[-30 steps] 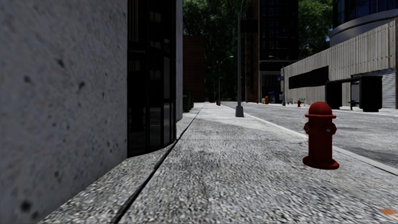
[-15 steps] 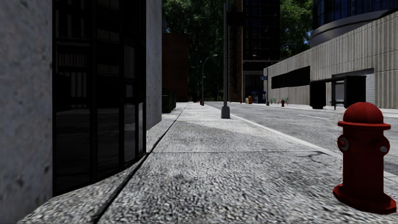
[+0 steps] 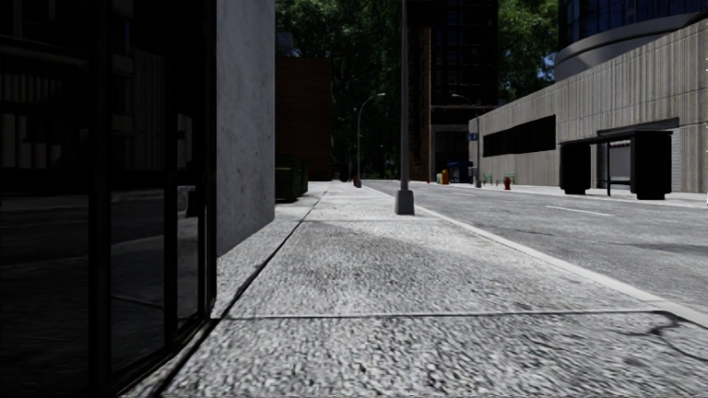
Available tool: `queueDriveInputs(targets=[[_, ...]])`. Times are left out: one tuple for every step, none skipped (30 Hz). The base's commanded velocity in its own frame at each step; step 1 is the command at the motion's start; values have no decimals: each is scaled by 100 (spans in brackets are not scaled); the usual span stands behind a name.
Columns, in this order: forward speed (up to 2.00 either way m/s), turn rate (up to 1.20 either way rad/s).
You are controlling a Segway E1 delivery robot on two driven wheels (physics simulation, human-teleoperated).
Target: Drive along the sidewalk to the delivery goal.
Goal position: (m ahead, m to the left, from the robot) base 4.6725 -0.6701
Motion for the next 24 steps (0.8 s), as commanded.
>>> queueDriveInputs(targets=[[200,-37],[200,-37],[200,-40],[200,-41],[200,-41],[200,-41],[200,-41],[200,-41],[200,-41],[200,-41],[200,-41],[200,-41],[200,-41],[200,-41],[200,-41],[200,-41],[200,-41],[200,-41],[200,-41],[200,-41],[200,-41],[200,-41],[200,-41],[200,-41]])
